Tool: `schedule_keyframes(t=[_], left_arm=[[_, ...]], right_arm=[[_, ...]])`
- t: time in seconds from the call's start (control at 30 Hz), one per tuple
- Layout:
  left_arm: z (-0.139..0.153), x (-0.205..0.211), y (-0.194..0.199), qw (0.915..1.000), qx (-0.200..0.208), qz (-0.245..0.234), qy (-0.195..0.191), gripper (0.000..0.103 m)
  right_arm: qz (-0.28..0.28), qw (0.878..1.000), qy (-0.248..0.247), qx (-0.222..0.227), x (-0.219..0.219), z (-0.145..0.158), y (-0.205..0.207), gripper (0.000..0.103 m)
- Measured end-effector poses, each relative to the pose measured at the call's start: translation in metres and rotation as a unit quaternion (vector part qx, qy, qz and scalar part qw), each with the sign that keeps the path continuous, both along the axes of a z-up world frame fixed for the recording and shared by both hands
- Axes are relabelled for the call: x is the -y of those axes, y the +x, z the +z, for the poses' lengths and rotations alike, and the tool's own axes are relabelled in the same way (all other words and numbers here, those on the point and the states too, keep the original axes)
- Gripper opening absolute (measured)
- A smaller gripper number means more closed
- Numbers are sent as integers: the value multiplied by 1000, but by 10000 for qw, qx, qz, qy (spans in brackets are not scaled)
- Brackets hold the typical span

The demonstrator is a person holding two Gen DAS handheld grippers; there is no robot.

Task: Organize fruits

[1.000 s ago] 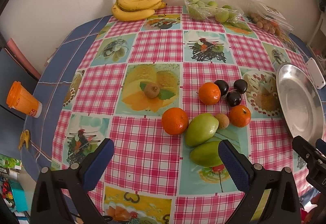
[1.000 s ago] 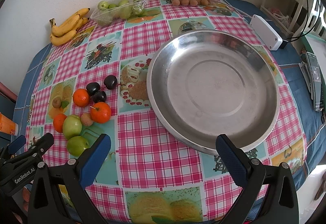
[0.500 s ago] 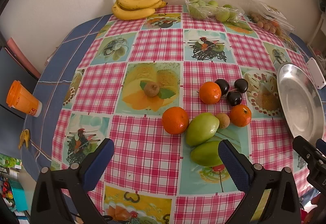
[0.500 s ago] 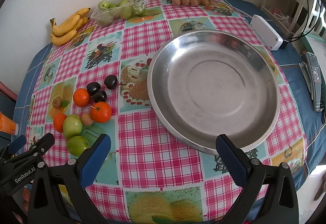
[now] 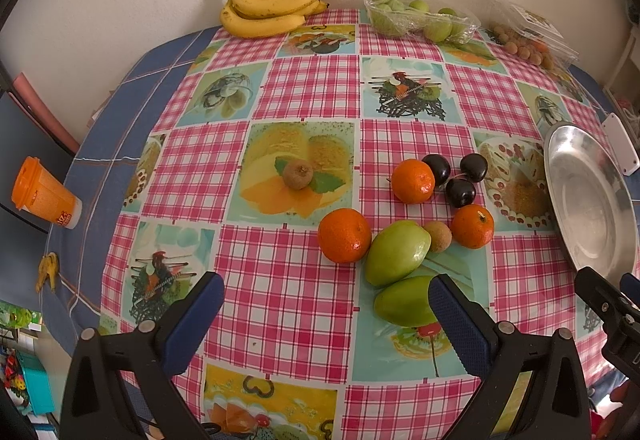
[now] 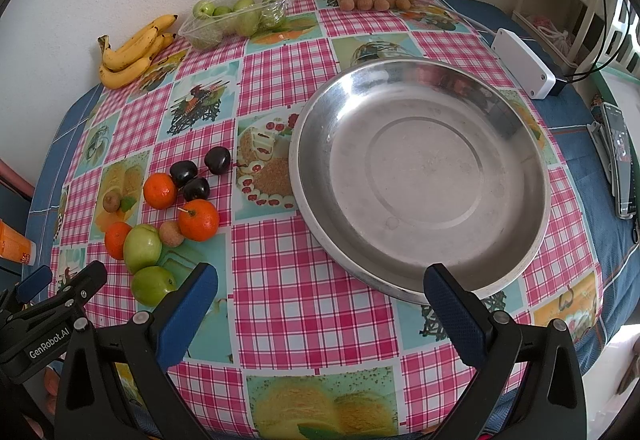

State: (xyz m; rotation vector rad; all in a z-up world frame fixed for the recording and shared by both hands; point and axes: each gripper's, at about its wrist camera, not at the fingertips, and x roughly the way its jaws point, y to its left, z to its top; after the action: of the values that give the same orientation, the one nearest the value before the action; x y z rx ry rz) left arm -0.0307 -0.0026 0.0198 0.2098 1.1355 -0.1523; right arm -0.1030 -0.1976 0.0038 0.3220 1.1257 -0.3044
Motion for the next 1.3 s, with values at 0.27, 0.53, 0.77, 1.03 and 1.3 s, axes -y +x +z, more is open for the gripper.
schedule_keyframes(t=[0.27,0.53,0.77,1.03,1.3], left_arm=[[-2,-2,0,10000,-3,10,-2,103],[-3,-2,0,10000,-7,10,-2,103],[-2,-2,1,10000,-6,8,0,103],[-2,-2,1,10000,-6,8,-2,103],[-2,-2,1,10000,-11,8,0,103]], right_arm=[[8,10000,-6,-3,0,-1,0,103],[16,10000,-7,-5,0,-1,0,103],[17,10000,-3,-18,0,-1,0,103],[27,10000,-9,-24,-1,0,1,103],[42,10000,-8,-37,0,0,1,103]])
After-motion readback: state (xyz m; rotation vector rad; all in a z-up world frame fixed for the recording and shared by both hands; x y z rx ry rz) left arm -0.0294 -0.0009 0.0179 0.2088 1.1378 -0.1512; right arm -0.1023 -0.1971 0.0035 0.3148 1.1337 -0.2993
